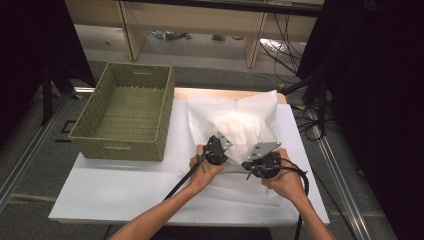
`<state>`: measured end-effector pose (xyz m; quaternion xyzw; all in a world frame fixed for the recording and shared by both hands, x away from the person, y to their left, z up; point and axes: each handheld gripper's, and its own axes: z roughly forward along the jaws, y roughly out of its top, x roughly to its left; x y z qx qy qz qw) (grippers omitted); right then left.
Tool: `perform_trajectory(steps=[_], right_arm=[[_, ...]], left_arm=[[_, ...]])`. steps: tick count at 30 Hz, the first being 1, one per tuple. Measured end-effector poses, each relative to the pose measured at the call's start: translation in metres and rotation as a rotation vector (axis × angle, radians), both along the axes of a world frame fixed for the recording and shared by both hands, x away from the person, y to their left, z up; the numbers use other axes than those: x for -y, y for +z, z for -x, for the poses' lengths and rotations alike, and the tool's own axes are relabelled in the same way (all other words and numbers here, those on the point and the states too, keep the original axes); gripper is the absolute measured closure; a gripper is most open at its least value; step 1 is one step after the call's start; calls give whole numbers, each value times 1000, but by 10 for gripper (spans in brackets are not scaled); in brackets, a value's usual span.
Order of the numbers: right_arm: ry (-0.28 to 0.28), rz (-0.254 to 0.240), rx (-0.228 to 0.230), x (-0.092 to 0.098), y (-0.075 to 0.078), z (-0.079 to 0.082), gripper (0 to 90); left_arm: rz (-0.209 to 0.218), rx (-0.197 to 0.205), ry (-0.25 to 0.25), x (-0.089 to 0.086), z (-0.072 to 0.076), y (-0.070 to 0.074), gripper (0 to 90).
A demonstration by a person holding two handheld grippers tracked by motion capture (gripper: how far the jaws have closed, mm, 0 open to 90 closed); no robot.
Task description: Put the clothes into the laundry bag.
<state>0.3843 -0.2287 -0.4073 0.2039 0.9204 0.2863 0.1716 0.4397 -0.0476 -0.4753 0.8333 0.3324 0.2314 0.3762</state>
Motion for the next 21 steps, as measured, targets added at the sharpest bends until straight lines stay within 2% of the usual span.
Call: perform_trajectory(steps=[1, 2, 3, 5, 6, 7, 8, 9, 12, 14, 16, 17, 18, 19, 20, 21], right_arm=[[-11, -3, -24, -1, -1, 0, 900], [1, 0, -9, -1, -3, -1, 900], [-9, -4, -24, -1, -4, -1, 900], [-11, -6, -23, 0, -4, -1, 900], [-12, -4, -27, 1, -4, -1, 900], [-12, -5, -26, 2, -4, -1, 900], [-12, -5, -29, 2, -4, 0, 900], [-11, -4, -31, 3, -4, -1, 900], [-22, -8, -32, 5, -5, -1, 900], [-18, -2, -24, 6, -5, -2, 900], [-23, -5, -23, 6, -4, -1, 900], [-18, -7, -22, 7, -3, 0, 900], [-14, -11, -21, 7, -3, 0, 900], [-18, -17, -34, 7, 0, 1, 900], [-8, -11, -7, 8, 0, 0, 900], [-2, -15, -17, 8, 0, 0, 900]], left_arm=[[14, -1, -3, -2, 3, 1, 714], [6, -9, -13, -5, 7, 4, 666], [6, -14, -24, -8, 11, 5, 620], [26, -78, -60, -13, 21, 9, 518], [4, -102, -96, -20, 27, 14, 476], [7, -98, -104, -23, 32, 17, 439], [38, -91, -107, -27, 38, 20, 413], [45, -89, -123, -34, 44, 25, 392], [104, -76, -113, -58, 61, 38, 372], [110, -61, -100, -75, 68, 45, 370], [92, -31, -75, -94, 72, 50, 369], [94, -42, -55, -104, 72, 50, 367], [94, -42, -55, -104, 72, 50, 363], [107, -58, -30, -116, 72, 49, 361], [87, -108, -10, -130, 70, 43, 347], [68, -178, -23, -135, 68, 38, 331]])
